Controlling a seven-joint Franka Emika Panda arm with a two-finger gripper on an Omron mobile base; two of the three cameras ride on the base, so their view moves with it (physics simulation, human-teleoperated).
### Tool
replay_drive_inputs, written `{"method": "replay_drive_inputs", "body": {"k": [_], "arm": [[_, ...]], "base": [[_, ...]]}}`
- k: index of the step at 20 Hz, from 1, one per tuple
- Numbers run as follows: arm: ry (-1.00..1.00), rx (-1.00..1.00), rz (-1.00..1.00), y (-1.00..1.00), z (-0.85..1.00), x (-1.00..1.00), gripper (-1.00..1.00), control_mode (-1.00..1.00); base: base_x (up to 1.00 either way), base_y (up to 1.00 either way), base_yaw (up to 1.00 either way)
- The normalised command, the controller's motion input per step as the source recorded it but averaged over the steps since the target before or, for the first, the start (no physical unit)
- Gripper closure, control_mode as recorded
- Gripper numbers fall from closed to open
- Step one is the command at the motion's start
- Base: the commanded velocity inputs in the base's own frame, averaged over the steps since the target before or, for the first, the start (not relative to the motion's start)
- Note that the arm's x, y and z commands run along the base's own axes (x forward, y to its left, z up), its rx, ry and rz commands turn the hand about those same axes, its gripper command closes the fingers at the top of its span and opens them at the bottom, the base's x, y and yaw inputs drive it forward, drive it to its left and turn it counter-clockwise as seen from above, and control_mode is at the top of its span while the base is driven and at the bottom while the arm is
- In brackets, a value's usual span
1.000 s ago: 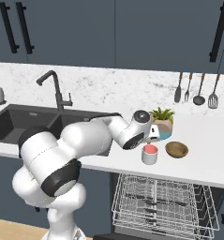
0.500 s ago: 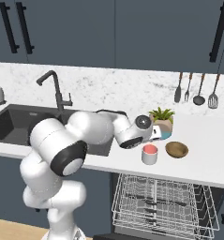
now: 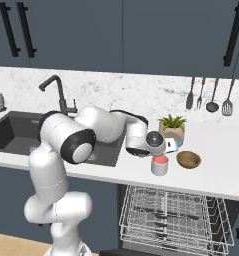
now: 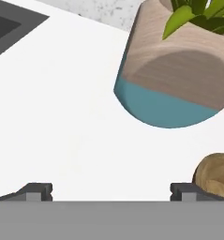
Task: Pick up the cup and bowl from the counter, place them in the dishwasher, and close the dishwasher door.
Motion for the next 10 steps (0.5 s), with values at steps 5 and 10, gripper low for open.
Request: {"method": "replay_drive_inputs", "body": {"k": [5,10], "arm": [[0.00,0.00,0.00,-0.20,-0.02,0.08,-1.00,-1.00],[0.00,0.00,0.00,-0.18,-0.01,0.12,-1.00,-1.00]], "base": [[0.00,0.00,0.00],[0.00,0.00,0.00]]}}
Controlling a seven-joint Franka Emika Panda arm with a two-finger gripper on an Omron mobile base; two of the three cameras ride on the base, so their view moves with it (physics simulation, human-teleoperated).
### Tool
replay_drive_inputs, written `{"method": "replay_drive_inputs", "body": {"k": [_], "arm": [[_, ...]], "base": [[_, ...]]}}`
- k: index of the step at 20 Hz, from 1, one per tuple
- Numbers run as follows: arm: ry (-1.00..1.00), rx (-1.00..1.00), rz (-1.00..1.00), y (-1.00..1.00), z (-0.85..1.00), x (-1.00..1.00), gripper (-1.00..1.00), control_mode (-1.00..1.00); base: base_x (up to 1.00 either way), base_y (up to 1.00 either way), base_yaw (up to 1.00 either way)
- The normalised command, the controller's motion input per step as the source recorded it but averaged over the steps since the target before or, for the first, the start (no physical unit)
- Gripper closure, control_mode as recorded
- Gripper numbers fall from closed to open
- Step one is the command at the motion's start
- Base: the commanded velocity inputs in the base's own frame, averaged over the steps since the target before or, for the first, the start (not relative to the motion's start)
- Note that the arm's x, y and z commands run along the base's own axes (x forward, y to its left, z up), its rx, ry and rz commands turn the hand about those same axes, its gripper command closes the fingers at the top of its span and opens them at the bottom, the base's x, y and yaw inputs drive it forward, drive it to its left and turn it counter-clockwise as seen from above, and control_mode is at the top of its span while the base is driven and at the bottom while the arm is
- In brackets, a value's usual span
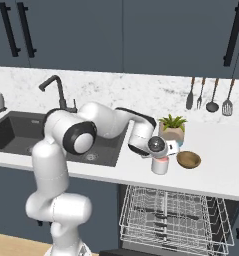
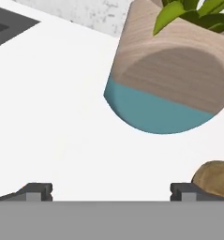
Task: Pick up the cup and bowl from the counter, place them in the dishwasher, and close the dishwasher door.
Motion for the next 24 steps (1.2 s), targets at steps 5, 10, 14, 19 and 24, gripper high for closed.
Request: {"method": "replay_drive_inputs", "body": {"k": [5,10,14,19,24], "arm": [[-0.01,0.00,0.00,-0.10,-0.01,0.10,-1.00,-1.00],[0.00,0.00,0.00,-0.09,0.00,0.11,-1.00,-1.00],[0.00,0.00,0.00,0.00,-0.04,-0.03,-1.00,-1.00],[0.00,0.00,0.00,0.00,0.00,-0.08,-1.00,-1.00],[0.00,0.00,0.00,0.00,0.00,-0.38,-1.00,-1.00]], "base": [[0.00,0.00,0.00],[0.00,0.00,0.00],[0.00,0.00,0.00],[0.00,0.00,0.00],[0.00,0.00,0.00]]}}
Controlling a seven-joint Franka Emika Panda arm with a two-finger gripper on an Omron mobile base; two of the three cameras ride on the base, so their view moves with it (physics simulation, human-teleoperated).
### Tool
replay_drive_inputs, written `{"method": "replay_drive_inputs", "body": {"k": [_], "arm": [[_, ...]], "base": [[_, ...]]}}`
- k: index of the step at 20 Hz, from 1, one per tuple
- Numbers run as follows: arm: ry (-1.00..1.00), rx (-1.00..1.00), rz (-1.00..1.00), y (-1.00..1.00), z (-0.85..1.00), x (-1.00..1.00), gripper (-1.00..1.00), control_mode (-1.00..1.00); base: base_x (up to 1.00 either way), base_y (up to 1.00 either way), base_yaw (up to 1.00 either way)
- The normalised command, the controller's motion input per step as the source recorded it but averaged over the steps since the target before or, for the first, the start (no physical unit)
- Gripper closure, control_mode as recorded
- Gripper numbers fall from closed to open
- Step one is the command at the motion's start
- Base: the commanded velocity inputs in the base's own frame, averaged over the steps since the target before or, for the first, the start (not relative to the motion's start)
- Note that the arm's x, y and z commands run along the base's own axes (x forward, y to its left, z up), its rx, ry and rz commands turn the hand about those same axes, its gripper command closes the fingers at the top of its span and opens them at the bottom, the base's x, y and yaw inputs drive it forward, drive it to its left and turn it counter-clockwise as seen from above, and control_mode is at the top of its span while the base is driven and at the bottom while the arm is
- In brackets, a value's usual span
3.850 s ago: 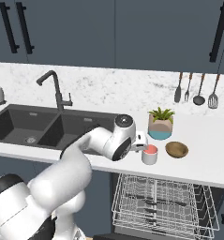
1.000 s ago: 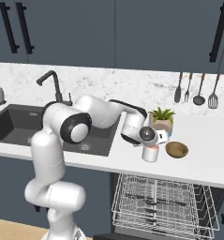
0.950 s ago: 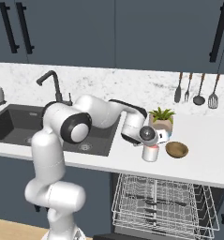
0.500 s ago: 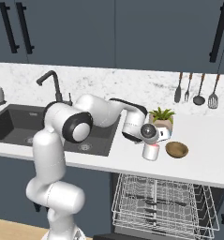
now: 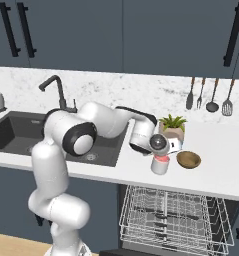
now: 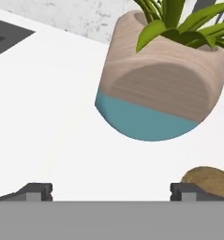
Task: Pick up the cup and bowl from the counter, place them in the dishwasher, and close the dishwasher door.
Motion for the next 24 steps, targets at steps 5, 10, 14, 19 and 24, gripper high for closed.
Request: {"method": "replay_drive_inputs", "body": {"k": [5,10,14,19,24], "arm": [[0.00,0.02,0.00,0.35,-0.02,-0.32,-1.00,-1.00],[0.08,0.00,-0.03,0.61,-0.09,0.13,-1.00,-1.00],[0.00,0.03,-0.01,-0.19,0.02,0.36,-1.00,-1.00],[0.00,0.05,-0.04,-0.18,0.08,-0.16,-1.00,-1.00],[0.00,0.00,-0.16,0.01,0.18,-0.43,-1.00,-1.00]], "base": [[0.00,0.00,0.00],[0.00,0.00,0.00],[0.00,0.00,0.00],[0.00,0.00,0.00],[0.00,0.00,0.00]]}}
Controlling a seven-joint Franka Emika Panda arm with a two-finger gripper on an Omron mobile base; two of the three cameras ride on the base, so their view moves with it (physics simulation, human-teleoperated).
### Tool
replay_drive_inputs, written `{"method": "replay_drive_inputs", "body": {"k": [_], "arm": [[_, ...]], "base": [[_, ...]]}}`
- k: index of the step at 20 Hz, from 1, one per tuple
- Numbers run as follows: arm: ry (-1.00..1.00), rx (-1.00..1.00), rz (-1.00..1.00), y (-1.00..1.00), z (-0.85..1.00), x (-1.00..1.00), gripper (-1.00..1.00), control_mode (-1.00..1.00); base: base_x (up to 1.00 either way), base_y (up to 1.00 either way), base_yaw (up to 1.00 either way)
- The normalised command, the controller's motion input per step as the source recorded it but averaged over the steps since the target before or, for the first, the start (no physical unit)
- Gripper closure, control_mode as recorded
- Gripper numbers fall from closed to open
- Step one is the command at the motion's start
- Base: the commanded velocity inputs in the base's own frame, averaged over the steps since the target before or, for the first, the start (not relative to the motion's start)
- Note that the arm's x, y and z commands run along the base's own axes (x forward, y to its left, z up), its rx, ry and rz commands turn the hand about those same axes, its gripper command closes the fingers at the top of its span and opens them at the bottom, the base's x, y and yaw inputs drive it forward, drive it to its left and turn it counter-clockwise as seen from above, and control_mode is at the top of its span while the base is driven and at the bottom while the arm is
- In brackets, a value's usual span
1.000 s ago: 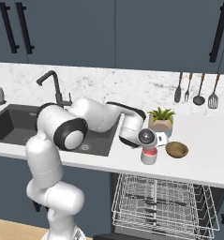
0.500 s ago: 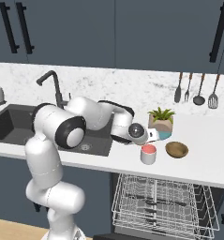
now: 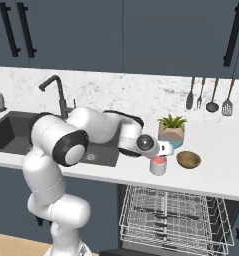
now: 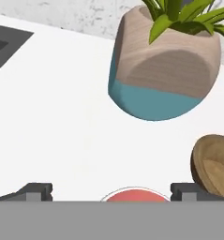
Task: Pick up the cup and bowl from the counter, place them in the dishwasher, and close the dishwasher door.
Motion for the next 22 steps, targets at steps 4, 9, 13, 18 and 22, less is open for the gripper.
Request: {"method": "replay_drive_inputs", "body": {"k": [4,9,13,18,22], "arm": [[0.01,0.00,-0.21,0.04,0.11,-0.25,-1.00,-1.00],[0.05,0.00,-0.08,-0.01,0.00,-0.01,-1.00,-1.00],[0.05,0.01,0.00,0.00,0.00,0.12,-1.00,-1.00],[0.07,0.06,0.05,-0.07,-0.01,0.07,-1.00,-1.00],[0.14,0.10,0.00,-0.06,-0.13,-0.08,-1.00,-1.00]], "base": [[0.00,0.00,0.00],[0.00,0.00,0.00],[0.00,0.00,0.00],[0.00,0.00,0.00],[0.00,0.00,0.00]]}}
